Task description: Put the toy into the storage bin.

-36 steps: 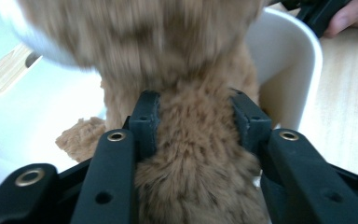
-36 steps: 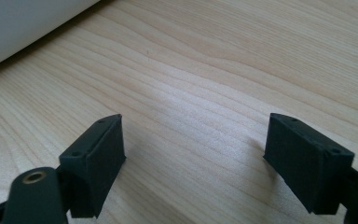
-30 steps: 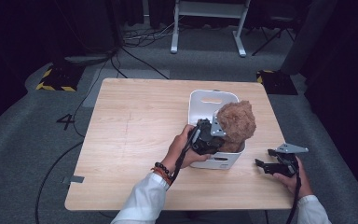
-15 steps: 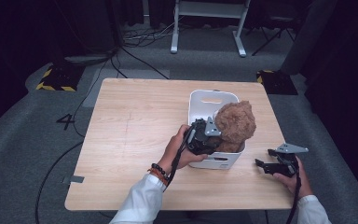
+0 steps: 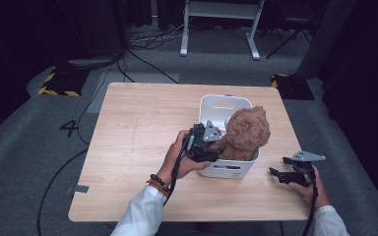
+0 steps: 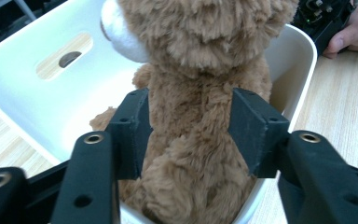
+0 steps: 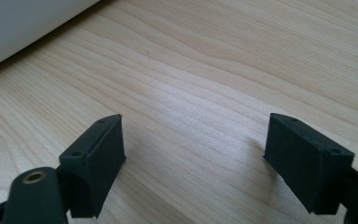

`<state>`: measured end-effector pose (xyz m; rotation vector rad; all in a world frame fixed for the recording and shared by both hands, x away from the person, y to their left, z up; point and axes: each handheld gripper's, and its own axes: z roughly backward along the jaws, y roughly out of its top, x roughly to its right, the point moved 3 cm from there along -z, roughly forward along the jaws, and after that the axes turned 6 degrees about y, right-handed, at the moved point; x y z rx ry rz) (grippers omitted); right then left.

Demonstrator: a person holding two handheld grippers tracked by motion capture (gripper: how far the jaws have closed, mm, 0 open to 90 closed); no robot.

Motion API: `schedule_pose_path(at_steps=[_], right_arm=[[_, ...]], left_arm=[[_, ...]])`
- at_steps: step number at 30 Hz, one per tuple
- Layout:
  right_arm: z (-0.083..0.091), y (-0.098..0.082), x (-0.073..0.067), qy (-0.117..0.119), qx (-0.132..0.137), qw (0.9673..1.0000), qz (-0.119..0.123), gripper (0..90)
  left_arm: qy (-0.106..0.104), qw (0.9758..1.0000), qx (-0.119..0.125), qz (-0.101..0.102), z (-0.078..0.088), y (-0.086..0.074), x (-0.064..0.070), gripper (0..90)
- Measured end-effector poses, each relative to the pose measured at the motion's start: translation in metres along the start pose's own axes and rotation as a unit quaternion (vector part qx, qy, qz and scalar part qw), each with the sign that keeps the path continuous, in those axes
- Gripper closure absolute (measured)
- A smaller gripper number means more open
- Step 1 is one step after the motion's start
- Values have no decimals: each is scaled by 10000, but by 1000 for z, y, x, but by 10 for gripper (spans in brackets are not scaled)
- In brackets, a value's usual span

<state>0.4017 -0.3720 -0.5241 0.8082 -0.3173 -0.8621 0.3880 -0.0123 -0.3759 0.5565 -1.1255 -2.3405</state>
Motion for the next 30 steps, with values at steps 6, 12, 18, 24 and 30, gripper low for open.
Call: schedule_pose_path(at_steps=[6,12,18,24,30], right_arm=[[0,0,0,0,1,10000,2,196],[0,0,0,-2,0,10000,2,196],[0,0,0,-3,0,10000,1,195],[0,0,0,-5,0,10000,0,195],[0,0,0,-5,0,10000,2,195]], left_arm=[[-46,9999,114,101,8,-7,-4,389],[-58,9999,50,125,13,-15,-7,276],[86,9999,-21,149,17,-21,-9,203],[137,9998,80,95,23,-24,-9,173],[229,9995,195,58,31,-28,-9,166]])
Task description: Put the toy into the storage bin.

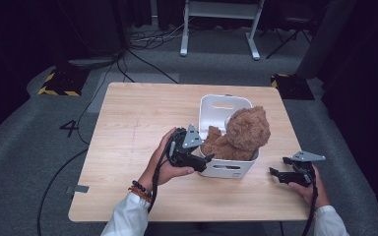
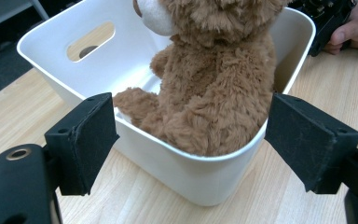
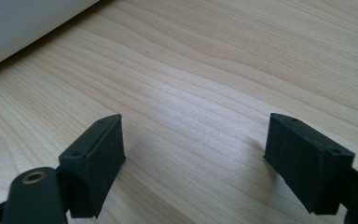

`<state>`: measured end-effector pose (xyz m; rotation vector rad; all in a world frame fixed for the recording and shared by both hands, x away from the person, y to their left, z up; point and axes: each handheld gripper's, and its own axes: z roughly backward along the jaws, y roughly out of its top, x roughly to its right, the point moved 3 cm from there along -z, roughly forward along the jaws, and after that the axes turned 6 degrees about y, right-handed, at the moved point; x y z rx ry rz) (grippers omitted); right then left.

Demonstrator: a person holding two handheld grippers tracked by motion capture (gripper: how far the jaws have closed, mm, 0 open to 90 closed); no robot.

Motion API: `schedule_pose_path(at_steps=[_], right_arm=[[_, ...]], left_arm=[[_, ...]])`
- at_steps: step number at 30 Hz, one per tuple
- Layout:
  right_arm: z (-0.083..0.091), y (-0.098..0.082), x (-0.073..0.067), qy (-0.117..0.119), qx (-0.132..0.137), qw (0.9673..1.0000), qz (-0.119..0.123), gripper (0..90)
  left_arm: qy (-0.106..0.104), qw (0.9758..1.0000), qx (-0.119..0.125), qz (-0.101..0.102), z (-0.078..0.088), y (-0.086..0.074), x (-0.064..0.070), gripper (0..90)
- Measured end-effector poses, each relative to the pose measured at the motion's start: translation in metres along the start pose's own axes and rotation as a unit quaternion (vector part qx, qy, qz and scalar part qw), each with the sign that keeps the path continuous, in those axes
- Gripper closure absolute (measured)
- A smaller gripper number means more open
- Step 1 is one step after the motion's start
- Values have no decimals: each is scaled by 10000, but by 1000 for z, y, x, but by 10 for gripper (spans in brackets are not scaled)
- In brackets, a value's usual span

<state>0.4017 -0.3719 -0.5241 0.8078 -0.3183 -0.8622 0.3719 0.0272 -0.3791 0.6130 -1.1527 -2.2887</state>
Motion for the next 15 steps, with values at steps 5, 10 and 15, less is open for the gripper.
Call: schedule_pose_path(at_steps=[5,10,15], right_arm=[[0,0,0,-5,1,10000,-4,195],[0,0,0,-4,0,10000,-6,195],[0,0,0,-4,0,10000,-5,195]], left_arm=[[128,9999,-35,-58,6,-5,-2,169],[245,9996,-96,-72,11,-11,-4,168],[315,9994,-95,-75,16,-17,-8,167]])
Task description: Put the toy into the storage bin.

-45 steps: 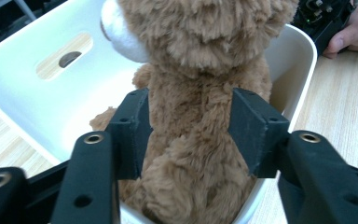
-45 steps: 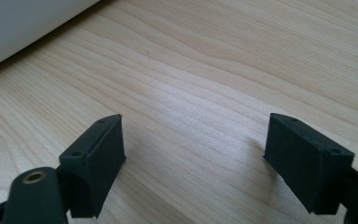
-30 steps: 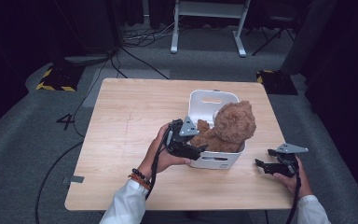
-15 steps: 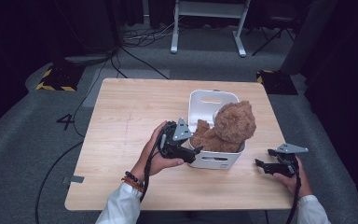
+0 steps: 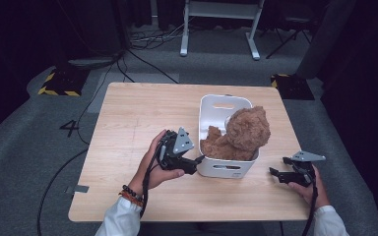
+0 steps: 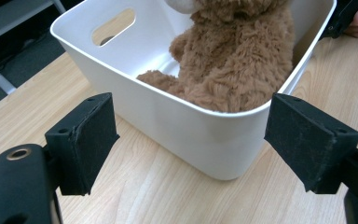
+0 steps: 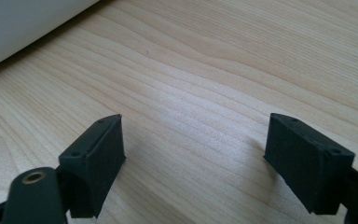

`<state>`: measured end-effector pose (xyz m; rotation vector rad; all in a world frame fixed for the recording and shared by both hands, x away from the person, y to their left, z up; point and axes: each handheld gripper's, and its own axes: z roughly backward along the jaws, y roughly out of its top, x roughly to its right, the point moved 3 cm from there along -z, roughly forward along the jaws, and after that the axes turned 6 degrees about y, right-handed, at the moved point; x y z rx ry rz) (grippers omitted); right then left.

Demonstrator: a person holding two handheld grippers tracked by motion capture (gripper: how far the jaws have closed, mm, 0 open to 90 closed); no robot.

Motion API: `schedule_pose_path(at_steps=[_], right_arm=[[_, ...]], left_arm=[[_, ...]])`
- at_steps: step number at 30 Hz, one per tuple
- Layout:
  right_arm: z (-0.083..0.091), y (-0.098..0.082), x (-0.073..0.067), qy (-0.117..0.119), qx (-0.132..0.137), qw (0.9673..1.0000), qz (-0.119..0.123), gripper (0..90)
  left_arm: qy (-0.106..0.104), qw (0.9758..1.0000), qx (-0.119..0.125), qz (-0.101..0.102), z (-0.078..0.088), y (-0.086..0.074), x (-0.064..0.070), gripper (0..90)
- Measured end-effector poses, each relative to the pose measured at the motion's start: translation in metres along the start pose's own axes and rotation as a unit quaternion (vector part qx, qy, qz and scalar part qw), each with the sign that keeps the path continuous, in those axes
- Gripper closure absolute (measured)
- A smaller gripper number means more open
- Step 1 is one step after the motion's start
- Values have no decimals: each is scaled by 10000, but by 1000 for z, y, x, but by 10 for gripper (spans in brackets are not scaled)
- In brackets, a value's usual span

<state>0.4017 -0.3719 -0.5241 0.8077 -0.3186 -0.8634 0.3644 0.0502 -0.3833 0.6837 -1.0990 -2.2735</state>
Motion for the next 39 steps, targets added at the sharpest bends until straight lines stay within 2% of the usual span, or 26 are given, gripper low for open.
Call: schedule_pose_path(at_steps=[6,8,11,14,18,29,31,36,39], right_arm=[[0,0,0,0,0,10000,-1,194],[0,0,0,-1,0,10000,1,194],[0,0,0,-1,1,10000,-1,194],[0,0,0,-1,0,10000,-2,194],[0,0,0,-1,-1,10000,-2,195],[0,0,0,0,-2,10000,0,194],[0,0,0,0,-2,10000,0,194],[0,0,0,-1,-2,10000,-3,194],[0,0,0,1,-2,10000,1,194]], left_arm=[[123,9999,-49,-28,4,-7,-3,167],[284,9996,-56,-14,5,-10,-5,167],[387,9992,-133,-47,4,-15,-7,167],[385,9991,-160,-24,5,-19,-9,167],[524,9984,-188,13,6,-24,-12,168],[591,9971,-479,62,1,-46,-19,168],[626,9966,-535,15,0,-49,-21,168],[608,9959,-664,72,-2,-60,-23,168],[623,9948,-800,69,-4,-67,-24,168]])
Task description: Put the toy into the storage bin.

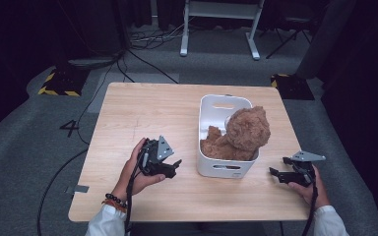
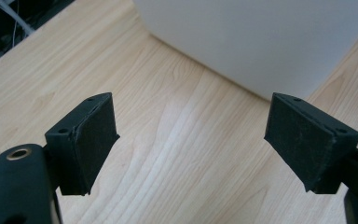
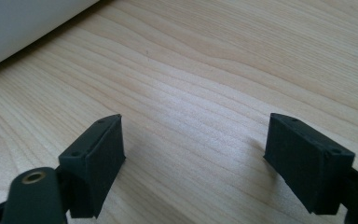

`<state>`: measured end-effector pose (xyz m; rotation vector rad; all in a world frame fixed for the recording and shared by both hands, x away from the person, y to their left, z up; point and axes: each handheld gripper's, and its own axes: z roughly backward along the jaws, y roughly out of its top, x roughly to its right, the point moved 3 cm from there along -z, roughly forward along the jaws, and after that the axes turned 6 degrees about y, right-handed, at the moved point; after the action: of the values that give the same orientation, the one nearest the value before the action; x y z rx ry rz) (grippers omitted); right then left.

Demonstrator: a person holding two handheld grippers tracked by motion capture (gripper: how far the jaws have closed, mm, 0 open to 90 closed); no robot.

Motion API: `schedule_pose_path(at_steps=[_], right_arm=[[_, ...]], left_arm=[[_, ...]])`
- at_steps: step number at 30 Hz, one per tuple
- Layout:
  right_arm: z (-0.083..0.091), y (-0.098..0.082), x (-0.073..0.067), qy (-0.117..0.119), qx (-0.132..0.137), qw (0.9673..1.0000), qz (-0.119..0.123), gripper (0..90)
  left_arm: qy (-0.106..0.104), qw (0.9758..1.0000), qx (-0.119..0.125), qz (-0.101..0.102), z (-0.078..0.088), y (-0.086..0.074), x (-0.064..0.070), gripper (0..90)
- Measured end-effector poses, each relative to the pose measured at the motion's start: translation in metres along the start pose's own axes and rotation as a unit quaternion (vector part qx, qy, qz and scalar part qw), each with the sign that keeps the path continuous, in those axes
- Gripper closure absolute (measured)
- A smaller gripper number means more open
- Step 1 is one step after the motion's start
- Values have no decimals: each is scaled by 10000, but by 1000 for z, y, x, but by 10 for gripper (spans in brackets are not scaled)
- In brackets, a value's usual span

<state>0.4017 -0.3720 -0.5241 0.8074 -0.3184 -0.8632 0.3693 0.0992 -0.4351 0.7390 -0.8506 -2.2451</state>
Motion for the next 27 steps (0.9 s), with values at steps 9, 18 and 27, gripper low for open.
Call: schedule_pose_path(at_steps=[9,18,27], right_arm=[[0,0,0,-2,0,10000,-4,194],[0,0,0,-4,2,10000,-4,194],[0,0,0,-9,2,10000,-10,193]], left_arm=[[46,9998,-206,16,-4,-18,-3,168],[49,9991,-402,86,-7,-40,-6,169],[28,9980,-613,119,-11,-60,-9,168]])
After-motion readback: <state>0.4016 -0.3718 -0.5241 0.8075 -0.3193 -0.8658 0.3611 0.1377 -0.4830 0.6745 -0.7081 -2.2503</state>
